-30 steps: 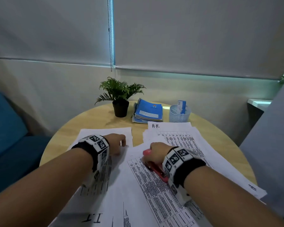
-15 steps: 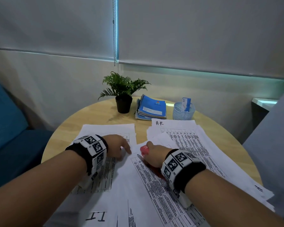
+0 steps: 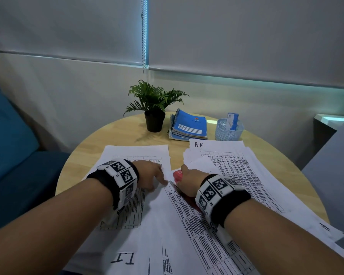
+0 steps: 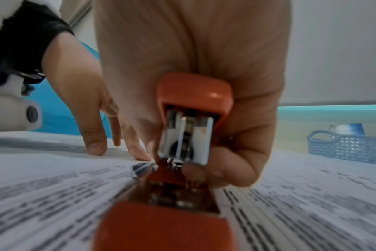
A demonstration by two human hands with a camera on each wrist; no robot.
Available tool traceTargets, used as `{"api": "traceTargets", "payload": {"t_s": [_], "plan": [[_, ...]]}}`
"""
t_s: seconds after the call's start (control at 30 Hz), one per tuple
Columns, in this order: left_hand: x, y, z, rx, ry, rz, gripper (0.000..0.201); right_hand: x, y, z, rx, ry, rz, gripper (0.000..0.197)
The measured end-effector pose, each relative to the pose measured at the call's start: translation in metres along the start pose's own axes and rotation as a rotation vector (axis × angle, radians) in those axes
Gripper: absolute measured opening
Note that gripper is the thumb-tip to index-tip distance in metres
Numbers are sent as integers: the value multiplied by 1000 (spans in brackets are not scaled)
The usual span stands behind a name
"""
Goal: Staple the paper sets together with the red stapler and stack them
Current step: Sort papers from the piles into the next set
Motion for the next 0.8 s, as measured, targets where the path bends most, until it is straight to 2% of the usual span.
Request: {"api": "traceTargets", "payload": {"t_s": [0.2,0.37,0.5,0.8], "plan": [[0,1,-2,-62,-23,11,50,4,2,6,41,-26,-28,44],[-3,-1,0,-55,-14,10,50,-9,-3,8,-34,-130,-11,54],[-4,-3,1,-15,12,9,52,-17,-9,11,-65,-172,-15,50],[-1,-2,0,67,34,10,50,-9,5,4,217,16,-28,40]]}}
Point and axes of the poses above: each hand's wrist, its own x-axis away from the middle knuckle, its own y-axis out of the back of the hand, z = x × y, the point moved 2 cm from there along -x, towards the middle knuckle, and after that the axes turned 7 degrees about -y, right-handed, at the moved point
